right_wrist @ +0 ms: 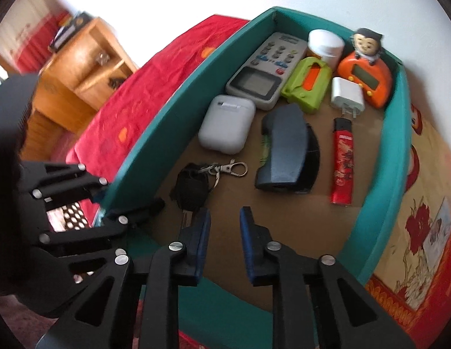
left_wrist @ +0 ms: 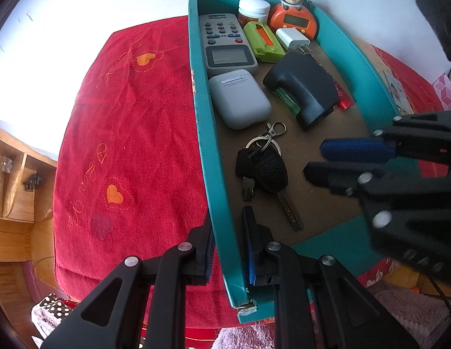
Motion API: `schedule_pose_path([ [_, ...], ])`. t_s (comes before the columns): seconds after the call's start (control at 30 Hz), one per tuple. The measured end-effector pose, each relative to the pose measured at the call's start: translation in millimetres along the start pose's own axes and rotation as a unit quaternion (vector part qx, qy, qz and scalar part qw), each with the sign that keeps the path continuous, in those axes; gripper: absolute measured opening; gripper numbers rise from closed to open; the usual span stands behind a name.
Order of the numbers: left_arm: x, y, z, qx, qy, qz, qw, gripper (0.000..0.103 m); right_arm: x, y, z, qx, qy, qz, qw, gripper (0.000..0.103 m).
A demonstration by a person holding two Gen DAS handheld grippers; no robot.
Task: Organize objects
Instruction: 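Lower the keys beside the earbud case and open the right gripper, then withdraw the right gripper from the tray toward the printed card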
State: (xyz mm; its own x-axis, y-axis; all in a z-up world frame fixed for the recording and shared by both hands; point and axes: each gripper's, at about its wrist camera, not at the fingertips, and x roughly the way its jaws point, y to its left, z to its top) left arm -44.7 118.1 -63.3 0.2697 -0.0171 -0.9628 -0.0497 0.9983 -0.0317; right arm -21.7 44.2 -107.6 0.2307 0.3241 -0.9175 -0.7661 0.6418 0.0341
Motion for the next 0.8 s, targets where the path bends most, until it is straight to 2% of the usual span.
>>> schedule_pose_path([
  [0.13,0,0,0,0.000,0.000,0.000,1.0000,0.015,15,2,3,0.003,0.014,0.011,1.000,0.022],
  [0.37,0,0,0,0.000,0.000,0.000,1.0000,0.015,16,-1,8,0.013,0.006,0.032,0.999,0.022],
  [0.57,0,0,0,0.002,-0.001,-0.002,1.0000,0.015,15,-16,6,0.065,0.000,0.073,0.995,0.023],
  [0.73,1,0,1,0.004,-0.002,-0.004,1.0000,0.015,14,-21,6,0.083,0.010,0.082,0.993,0.027],
  [0.8,1,0,2,0.005,-0.002,-0.006,1.0000,0.015,12,-20,5,0.091,0.017,0.074,0.993,0.034],
])
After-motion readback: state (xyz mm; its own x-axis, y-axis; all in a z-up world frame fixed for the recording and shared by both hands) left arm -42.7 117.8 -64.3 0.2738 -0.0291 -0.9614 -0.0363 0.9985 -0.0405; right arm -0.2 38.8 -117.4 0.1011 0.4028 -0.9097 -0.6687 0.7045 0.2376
